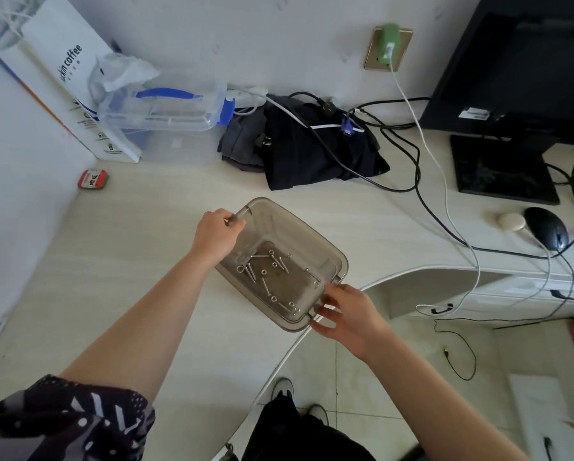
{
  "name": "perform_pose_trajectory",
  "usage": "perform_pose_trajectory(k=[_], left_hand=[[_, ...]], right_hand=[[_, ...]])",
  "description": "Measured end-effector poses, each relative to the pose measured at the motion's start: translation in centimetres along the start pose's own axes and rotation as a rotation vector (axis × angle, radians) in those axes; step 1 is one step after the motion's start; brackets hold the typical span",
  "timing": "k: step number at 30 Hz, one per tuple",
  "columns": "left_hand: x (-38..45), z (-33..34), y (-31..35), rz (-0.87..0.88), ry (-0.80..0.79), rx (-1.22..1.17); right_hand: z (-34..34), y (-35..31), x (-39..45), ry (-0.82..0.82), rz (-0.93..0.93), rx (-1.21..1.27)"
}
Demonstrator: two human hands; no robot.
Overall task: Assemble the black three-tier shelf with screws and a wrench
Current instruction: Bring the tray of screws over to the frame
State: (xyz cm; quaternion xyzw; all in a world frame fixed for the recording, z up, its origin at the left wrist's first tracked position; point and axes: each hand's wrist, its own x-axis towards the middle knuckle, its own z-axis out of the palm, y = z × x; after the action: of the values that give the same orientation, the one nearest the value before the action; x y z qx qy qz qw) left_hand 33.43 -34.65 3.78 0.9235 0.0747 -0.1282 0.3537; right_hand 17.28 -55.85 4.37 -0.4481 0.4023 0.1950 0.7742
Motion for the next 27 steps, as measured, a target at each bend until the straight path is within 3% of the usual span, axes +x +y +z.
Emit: perform_pose_trajectory(k=[13, 20, 27], left_hand=[[-12.2, 2.5, 0.8, -0.104, -0.008, -0.450], [-18.7, 7.0, 0.4, -0.182, -0.161, -0.562], [-24.5, 9.9, -1.3, -0.068, -0.330, -0.527]], right_hand=[[-8.1, 1.9, -7.3, 0.116, -0.194, -0.090], [-13.0, 5.4, -12.8, 0.250, -0.270, 0.022], [-16.0, 12.6, -17.9, 0.470, -0.308, 0.142]])
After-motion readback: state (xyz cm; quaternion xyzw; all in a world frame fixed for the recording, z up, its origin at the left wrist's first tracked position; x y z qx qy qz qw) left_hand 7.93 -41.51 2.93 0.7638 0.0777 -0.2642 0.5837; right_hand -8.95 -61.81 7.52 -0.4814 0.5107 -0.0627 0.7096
